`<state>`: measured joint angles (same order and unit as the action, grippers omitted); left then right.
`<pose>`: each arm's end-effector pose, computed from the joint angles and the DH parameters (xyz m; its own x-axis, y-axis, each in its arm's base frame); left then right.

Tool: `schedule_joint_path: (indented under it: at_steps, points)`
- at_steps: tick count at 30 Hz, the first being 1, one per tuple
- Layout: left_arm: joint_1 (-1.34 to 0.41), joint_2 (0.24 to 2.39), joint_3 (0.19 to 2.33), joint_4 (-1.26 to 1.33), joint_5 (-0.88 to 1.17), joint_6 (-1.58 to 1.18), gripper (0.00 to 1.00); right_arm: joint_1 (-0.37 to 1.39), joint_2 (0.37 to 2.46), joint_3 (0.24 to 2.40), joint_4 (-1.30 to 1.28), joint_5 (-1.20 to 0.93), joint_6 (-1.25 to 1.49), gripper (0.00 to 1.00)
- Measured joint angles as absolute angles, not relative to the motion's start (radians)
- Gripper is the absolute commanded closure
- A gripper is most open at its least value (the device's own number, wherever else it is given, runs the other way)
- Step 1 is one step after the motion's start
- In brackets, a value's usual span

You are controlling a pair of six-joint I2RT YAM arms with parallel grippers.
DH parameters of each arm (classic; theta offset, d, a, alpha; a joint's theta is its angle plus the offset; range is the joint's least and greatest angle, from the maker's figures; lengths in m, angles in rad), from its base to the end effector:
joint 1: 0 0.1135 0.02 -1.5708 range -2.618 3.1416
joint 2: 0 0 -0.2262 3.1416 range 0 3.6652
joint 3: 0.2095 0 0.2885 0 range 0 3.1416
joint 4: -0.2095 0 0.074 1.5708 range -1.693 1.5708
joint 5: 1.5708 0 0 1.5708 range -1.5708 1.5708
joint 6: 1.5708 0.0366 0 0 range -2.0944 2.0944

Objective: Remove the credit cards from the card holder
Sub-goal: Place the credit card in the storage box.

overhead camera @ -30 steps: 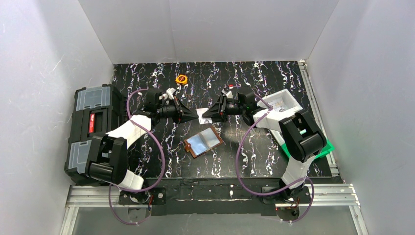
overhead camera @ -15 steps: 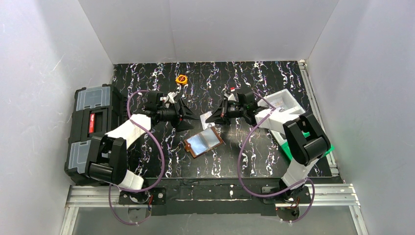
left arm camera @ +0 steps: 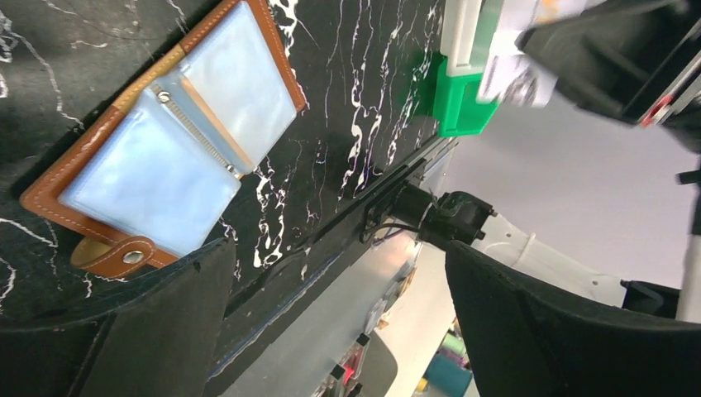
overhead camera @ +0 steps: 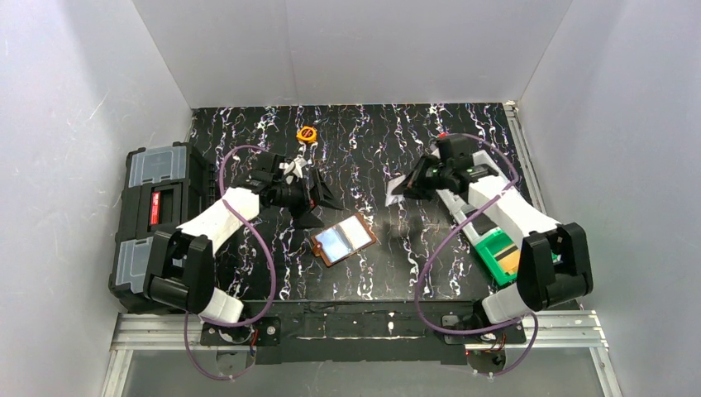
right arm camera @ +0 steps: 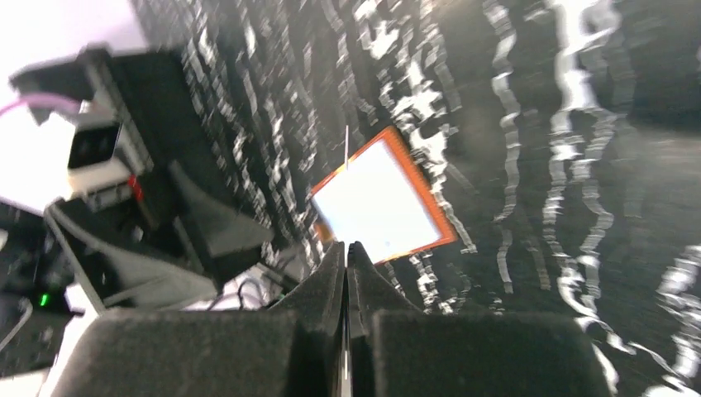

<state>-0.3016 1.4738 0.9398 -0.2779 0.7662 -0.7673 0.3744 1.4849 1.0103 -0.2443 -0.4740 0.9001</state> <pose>0.3177 -0.1254 0.1738 -0.9636 -0.2241 -0.1460 0.0010 0.5428 -0.8398 0.3282 0.1469 0.1931 -0.8863 0.4006 -0.2322 0.0792 0.6253 0.7764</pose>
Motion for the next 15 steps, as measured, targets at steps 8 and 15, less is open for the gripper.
schedule_joint_path:
  at_steps: [8, 15]
  points:
    - [-0.369, 1.505, 1.01, -0.321, 0.748, -0.726, 0.02, 0.22, 1.514, 1.247, -0.619, -0.124, 0.804, 0.99]
    - [-0.404, 1.522, 1.034, -0.348, 0.743, -0.705, 0.02, 0.084, 1.705, 1.431, -0.781, 0.133, 0.745, 0.99]
